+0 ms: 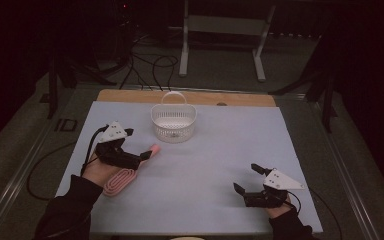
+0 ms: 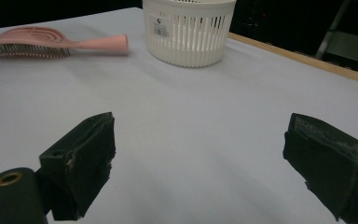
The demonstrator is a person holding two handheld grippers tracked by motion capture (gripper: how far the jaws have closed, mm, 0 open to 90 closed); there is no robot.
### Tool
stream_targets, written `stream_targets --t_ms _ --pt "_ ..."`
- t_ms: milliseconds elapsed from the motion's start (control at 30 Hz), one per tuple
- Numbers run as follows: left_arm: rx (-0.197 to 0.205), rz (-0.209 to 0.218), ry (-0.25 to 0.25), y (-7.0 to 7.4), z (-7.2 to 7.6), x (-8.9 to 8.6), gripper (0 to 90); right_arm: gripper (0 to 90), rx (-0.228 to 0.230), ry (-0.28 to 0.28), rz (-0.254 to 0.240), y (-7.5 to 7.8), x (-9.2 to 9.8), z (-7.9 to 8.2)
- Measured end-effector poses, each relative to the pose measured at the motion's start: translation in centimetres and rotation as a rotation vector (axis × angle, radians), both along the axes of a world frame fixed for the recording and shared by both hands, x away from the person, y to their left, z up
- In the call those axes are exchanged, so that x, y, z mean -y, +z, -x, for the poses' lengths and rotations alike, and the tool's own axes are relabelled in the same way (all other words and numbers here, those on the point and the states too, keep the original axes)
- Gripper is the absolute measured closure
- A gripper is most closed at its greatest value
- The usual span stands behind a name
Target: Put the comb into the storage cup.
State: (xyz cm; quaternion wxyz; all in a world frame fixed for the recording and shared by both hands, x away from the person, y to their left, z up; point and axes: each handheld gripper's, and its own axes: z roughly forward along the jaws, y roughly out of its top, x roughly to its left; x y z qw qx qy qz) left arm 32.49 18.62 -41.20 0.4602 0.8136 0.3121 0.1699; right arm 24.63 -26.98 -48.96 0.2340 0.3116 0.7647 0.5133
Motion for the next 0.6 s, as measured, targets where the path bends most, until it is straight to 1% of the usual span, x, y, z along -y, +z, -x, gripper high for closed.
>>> stream_targets --t_ms 67,100,233,300,400,433,600 --pt "-0.003 -0.011 0.003 -0.3 -0.3 0.1 3.5 8.8 -0.002 0.002 -0.001 0.0 0.0 0.0" --pt "-0.011 -0.009 -0.001 -0.5 -0.5 0.2 4.1 8.8 -0.003 0.003 -0.001 0.0 0.0 0.0" --pt "-0.017 -0.014 0.005 -0.8 -1.0 0.3 6.6 8.8 -0.001 0.000 -0.001 0.0 0.0 0.0" --pt "-0.029 -0.024 0.009 -1.2 -1.4 0.4 7.2 8.8 -0.003 0.001 0.000 0.0 0.0 0.0" --pt "-0.035 -0.031 0.009 -1.5 -1.7 0.5 7.6 8.8 0.001 0.002 0.002 0.0 0.0 0.0" --pt "-0.033 -0.037 0.023 -1.6 -1.9 0.5 9.4 8.8 -0.002 0.002 0.000 0.0 0.0 0.0" --pt "-0.044 -0.042 0.021 -2.1 -2.3 0.5 13.0 8.8 -0.002 0.001 -0.003 0.0 0.0 0.0"
